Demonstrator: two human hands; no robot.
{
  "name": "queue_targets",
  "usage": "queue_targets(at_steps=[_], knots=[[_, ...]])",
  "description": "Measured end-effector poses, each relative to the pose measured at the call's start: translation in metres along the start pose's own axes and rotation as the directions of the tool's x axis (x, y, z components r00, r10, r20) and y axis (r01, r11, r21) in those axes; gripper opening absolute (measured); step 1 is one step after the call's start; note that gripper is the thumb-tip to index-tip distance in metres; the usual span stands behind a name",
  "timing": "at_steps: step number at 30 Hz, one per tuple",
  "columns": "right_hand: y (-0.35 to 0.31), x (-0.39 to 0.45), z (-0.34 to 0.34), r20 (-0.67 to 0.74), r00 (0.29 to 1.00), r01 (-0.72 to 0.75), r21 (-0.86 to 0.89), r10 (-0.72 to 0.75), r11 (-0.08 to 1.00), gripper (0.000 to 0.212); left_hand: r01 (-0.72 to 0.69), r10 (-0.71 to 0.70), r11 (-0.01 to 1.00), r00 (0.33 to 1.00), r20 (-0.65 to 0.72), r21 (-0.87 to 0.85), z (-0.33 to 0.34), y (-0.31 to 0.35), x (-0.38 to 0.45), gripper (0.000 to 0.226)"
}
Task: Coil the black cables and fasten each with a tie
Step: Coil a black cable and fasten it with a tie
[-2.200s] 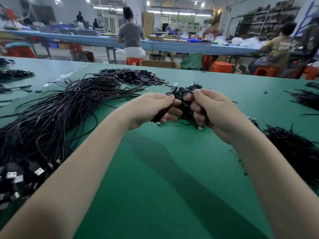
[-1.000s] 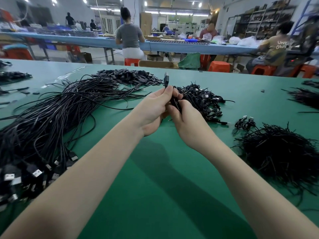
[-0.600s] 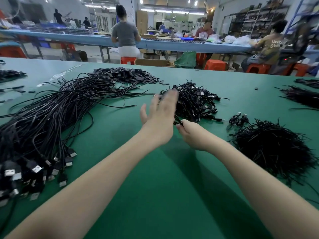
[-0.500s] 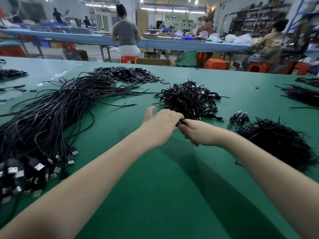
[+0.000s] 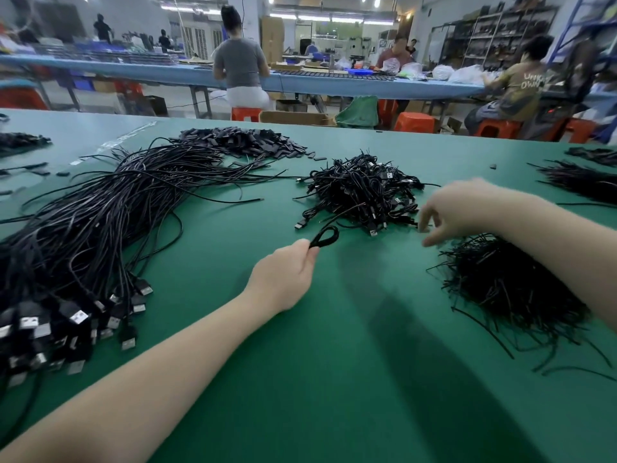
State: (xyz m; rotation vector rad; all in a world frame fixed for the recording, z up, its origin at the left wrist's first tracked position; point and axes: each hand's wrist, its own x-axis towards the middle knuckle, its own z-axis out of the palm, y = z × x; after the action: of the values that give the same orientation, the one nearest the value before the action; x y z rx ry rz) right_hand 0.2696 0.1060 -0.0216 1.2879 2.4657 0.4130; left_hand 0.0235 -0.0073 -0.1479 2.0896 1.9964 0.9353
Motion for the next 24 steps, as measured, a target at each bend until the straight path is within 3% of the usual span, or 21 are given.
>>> queue_targets(at_steps=[3,7,10,12,14,16,18,19,24], knots=[[-0.011,0.004,0.030,0.091,0.996,0.004,-0.058,0.001,0.998,0.031,0.056,-0.051,0.974,0.998,0.029,-0.221,0.001,-0.005,0.000,0.040],[-0.022,0.003,0.049,0.019,0.999,-0.027,-0.245,0.033,0.969,0.010,0.106,-0.088,0.942,0.994,0.070,-0.319,0.000,-0.005,0.001,0.043],[-0.026,0.002,0.053,-0.019,1.000,-0.026,-0.345,0.021,0.938,0.008,0.120,-0.094,0.925,0.992,0.088,-0.361,-0.001,-0.006,0.001,0.043],[-0.025,-0.001,0.048,-0.074,0.997,-0.020,-0.222,0.003,0.975,0.008,0.122,-0.095,0.924,0.991,0.093,-0.363,-0.001,-0.006,0.002,0.044],[-0.026,-0.003,0.040,-0.225,0.973,-0.003,0.193,0.047,0.981,0.010,0.119,-0.092,0.924,0.991,0.093,-0.363,0.000,-0.006,0.003,0.043],[-0.046,-0.004,0.033,-0.478,0.861,0.174,0.595,0.172,0.785,0.007,0.124,-0.096,0.924,0.991,0.093,-0.361,0.000,-0.006,0.003,0.042],[-0.079,-0.004,0.029,-0.624,0.704,0.380,0.735,0.340,0.562,0.008,0.126,-0.101,0.930,0.991,0.089,-0.345,0.002,-0.007,0.004,0.042],[-0.097,-0.003,0.029,-0.656,0.648,0.448,0.739,0.386,0.504,0.008,0.129,-0.104,0.936,0.990,0.091,-0.329,0.003,-0.007,0.003,0.041],[-0.161,0.013,0.050,-0.724,0.508,0.540,0.690,0.466,0.482,0.006,0.130,-0.109,0.966,0.989,0.101,-0.223,0.004,-0.005,0.005,0.035]])
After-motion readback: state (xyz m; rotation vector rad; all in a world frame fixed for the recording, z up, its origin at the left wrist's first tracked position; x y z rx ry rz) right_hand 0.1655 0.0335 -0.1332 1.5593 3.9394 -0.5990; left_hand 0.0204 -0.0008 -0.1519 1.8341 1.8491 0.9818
